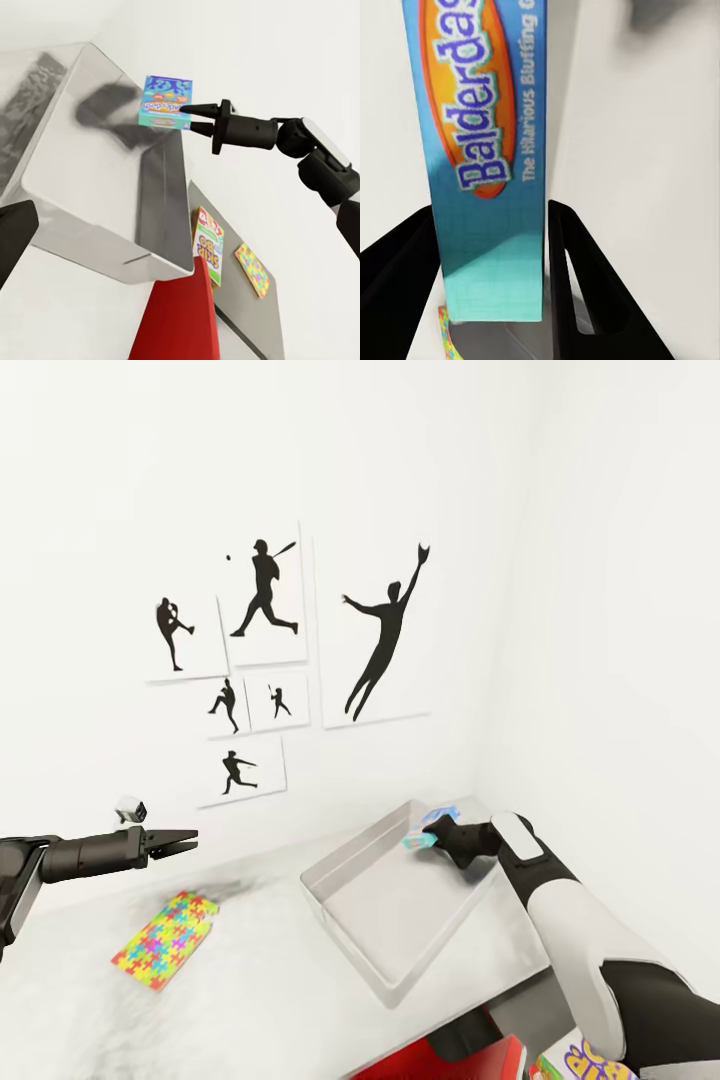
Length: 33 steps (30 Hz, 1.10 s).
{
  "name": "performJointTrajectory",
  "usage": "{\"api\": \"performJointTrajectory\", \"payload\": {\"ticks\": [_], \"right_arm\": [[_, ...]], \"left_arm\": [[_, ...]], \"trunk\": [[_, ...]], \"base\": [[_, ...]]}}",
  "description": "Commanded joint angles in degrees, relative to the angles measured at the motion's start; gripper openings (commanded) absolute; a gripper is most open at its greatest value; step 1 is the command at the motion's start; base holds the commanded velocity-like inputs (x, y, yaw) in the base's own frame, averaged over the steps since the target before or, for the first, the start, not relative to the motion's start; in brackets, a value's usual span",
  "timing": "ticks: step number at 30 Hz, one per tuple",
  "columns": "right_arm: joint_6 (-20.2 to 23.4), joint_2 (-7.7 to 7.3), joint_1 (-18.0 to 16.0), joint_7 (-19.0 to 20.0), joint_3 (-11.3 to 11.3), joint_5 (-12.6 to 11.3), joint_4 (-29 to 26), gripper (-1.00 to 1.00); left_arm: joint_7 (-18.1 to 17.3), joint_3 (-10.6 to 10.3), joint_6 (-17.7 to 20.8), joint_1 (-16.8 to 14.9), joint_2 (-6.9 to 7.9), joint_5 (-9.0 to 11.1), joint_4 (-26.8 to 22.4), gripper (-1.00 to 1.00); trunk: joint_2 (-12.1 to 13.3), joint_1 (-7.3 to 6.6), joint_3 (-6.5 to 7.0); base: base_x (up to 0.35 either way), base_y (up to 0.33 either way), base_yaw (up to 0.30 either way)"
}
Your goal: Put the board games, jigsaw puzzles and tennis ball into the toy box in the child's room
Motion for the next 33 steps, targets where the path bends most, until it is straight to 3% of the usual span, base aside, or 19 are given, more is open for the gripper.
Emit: {"api": "performJointTrajectory", "payload": {"ticks": [1,16,33], "right_arm": [[0.14,0.05,-0.11,-0.60,-0.15,-0.62,-0.07,-1.00],[0.43,0.03,-0.94,-3.98,-0.15,-1.02,0.07,-1.00],[0.60,0.02,-1.70,-4.30,-0.15,-1.05,0.18,-1.00]], "left_arm": [[-0.24,-0.01,0.61,-0.05,0.02,-0.03,-0.02,1.00],[-0.24,-0.01,0.61,-0.05,0.01,-0.03,0.04,1.00],[-0.24,-0.01,0.61,-0.05,0.10,-0.03,0.01,1.00]], "trunk": [[-0.12,0.03,-0.22],[-0.12,0.03,-1.60],[-0.12,0.03,-3.17]], "base": [[0.000,0.000,0.000],[0.000,0.000,0.000],[0.000,0.000,0.000]]}}
